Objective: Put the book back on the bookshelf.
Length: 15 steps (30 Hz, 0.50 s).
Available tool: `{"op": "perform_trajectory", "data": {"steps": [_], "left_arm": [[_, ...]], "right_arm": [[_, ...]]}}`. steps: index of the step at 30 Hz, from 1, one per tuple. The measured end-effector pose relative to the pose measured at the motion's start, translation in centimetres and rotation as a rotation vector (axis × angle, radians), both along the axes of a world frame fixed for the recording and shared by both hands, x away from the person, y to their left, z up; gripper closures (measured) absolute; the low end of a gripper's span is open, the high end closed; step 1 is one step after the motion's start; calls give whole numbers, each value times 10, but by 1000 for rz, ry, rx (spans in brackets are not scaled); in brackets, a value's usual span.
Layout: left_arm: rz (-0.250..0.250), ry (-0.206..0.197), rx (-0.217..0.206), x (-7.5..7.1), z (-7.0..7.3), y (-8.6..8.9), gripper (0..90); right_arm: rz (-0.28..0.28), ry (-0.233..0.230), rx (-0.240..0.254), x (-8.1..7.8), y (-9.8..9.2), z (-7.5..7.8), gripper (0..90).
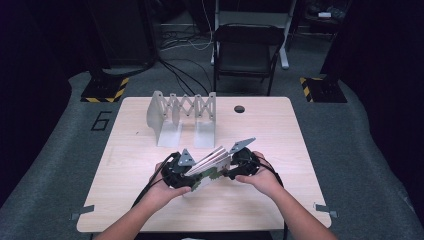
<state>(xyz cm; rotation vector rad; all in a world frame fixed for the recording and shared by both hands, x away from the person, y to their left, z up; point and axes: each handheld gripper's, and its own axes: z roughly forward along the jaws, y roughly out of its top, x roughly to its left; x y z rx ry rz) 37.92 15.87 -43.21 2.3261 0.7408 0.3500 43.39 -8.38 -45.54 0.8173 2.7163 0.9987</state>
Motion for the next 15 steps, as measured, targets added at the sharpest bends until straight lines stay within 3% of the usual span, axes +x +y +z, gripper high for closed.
{"op": "perform_trajectory", "data": {"steps": [4, 8, 15], "left_arm": [[-14, 32, -5, 2, -1, -1, 614], [-6, 37, -20, 4, -2, 1, 658], [-5, 53, -3, 4, -5, -1, 658]], "right_arm": [[-9, 6, 8, 0, 0, -3, 456], [-28, 20, 19, 0, 1, -3, 456], [-27, 7, 26, 0, 2, -4, 460]]}}
